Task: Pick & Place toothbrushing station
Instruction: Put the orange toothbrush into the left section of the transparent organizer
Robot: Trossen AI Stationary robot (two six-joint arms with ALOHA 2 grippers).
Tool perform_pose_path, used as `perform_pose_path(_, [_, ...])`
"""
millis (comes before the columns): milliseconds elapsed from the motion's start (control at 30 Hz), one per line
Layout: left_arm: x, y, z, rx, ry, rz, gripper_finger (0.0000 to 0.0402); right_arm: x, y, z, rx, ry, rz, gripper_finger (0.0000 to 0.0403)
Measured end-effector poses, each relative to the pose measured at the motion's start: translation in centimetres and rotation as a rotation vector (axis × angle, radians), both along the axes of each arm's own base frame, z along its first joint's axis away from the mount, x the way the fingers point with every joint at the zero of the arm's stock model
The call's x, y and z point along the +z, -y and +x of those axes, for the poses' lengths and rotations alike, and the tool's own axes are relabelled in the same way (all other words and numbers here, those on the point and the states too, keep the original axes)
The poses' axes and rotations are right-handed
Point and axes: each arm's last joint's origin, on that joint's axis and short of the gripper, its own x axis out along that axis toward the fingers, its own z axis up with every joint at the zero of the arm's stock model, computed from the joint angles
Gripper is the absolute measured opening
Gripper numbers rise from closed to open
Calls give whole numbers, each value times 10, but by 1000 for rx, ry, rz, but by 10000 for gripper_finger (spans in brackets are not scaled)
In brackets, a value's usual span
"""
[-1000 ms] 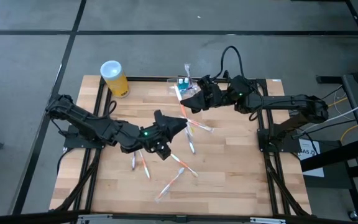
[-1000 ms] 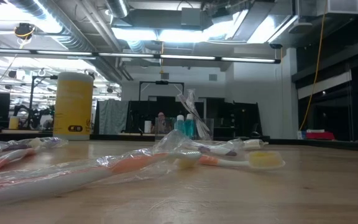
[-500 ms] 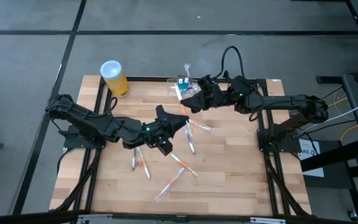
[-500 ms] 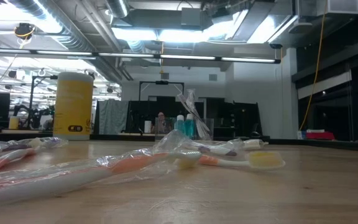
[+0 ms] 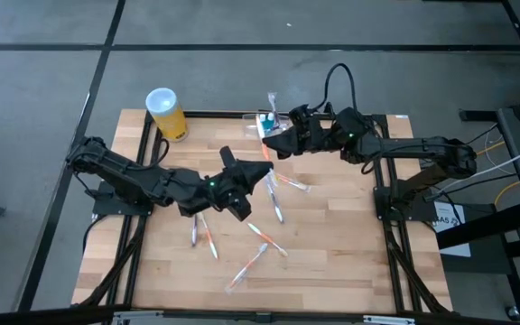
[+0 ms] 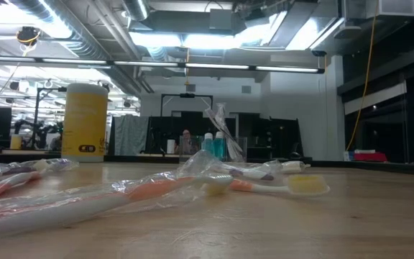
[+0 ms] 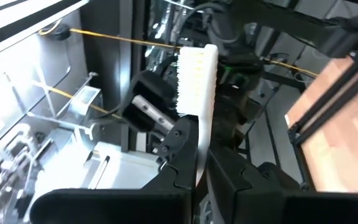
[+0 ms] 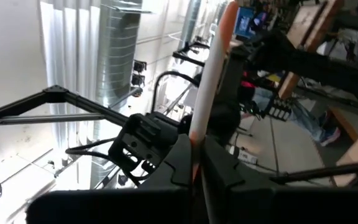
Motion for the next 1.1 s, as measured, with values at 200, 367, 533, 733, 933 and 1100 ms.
perform_pose_path(200, [4, 3, -3, 40, 41, -32, 10, 3, 8, -1, -86, 43, -46, 72])
perform_pose_path(367, [4, 4, -5, 80, 46, -44, 8, 3, 21, -3, -165, 58, -91, 111])
perform_pose_path(533, [3, 2, -5, 140, 41, -61, 7, 6, 40, -7, -270, 80, -145, 118])
perform_pose_path(733, [14, -18, -13, 217, 155, -188, 7, 0, 54, -9, -294, 24, -230, 112])
perform_pose_path(933, [32, -66, -36, 315, 374, -427, 7, -22, 44, -2, -196, -173, -349, 109])
perform_pose_path(1100, [33, -117, -61, 266, 471, -700, 7, -41, 29, -2, -112, -351, -412, 109])
